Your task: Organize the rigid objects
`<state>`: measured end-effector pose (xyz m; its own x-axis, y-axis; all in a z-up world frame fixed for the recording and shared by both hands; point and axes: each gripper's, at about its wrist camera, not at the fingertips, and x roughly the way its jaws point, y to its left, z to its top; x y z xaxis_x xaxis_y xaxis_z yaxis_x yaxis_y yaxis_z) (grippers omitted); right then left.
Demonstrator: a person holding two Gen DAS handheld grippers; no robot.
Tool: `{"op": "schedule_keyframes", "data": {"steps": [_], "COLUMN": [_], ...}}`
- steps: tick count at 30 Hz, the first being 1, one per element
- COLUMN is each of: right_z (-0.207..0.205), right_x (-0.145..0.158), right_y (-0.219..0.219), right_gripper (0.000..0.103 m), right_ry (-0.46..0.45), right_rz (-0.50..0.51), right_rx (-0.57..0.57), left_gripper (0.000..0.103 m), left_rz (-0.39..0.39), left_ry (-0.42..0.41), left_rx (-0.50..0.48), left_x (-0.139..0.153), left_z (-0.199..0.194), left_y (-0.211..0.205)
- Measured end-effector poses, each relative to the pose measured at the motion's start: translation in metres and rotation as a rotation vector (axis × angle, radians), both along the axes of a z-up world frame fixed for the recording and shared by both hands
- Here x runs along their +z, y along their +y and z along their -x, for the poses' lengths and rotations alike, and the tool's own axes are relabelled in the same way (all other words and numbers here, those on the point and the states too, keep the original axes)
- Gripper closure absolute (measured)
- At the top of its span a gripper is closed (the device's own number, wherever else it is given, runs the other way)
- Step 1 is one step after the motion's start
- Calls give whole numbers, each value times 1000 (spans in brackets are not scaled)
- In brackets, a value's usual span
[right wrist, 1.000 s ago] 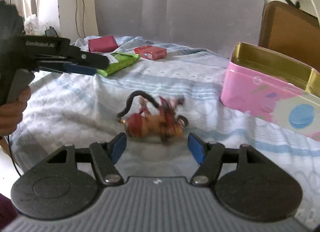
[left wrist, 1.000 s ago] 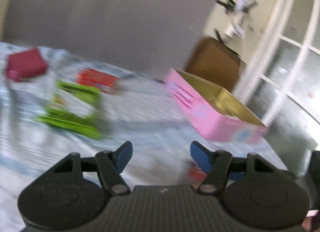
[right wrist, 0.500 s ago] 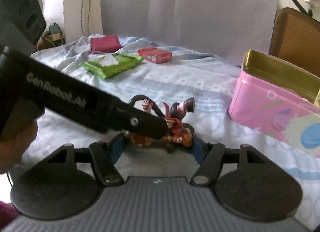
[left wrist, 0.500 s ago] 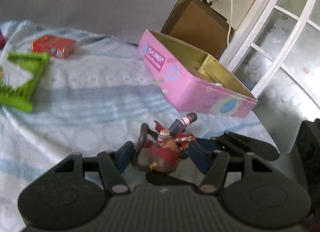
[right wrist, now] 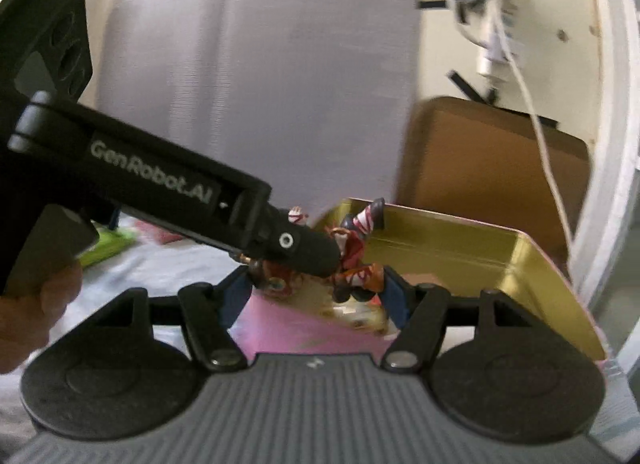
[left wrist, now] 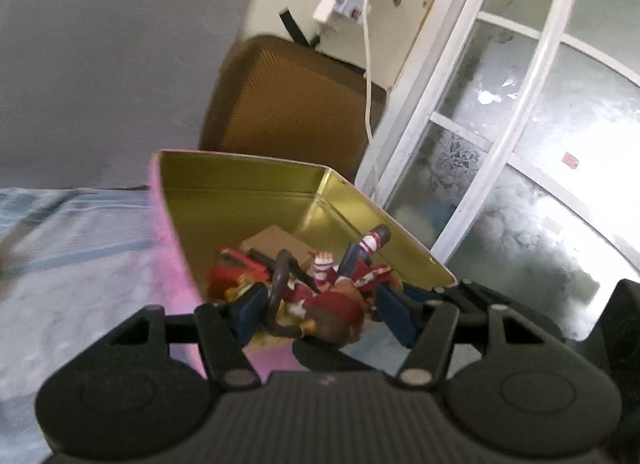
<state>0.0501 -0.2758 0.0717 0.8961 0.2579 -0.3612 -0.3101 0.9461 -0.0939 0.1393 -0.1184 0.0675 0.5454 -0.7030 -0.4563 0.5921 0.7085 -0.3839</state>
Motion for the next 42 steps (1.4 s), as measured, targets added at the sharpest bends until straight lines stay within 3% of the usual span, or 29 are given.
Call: {"op": "schedule_keyframes", "data": {"steps": [6, 10, 14, 16, 19, 28, 34, 42], "right_z": [-52, -66, -89, -91, -77, 0, 20, 41], "right_x": [-14, -19, -31, -33, -30, -13, -8, -8], "right_y": [-40, -48, -53, -62, -77, -75, -70, -35], "right_gripper": [32, 32, 32, 30, 31, 32, 31, 31], "right_ry": [94, 107, 107, 109, 99, 15, 12, 34], "right_rz": [-27, 15, 120, 111, 7, -154, -268, -276], "right_rx": [-55, -101, -235, -297, -296, -323, -334, -279], "left_gripper": [43, 43, 36, 36, 36, 36, 34, 34], "left_rz": [-23, -56, -115, -109, -116, -167, -183, -212], "left_ry": [69, 98, 66, 61, 38, -33, -60, -107], "left_rx": [5, 24, 71, 86, 96, 119, 144, 231], "left_x": [-17, -21, -20, -18, -15, -2, 3, 4], "left_z": [-45, -68, -76, -73, -63, -4, 35, 67], "left_y": [-44, -68, -86, -84, -77, -56, -29, 19]}}
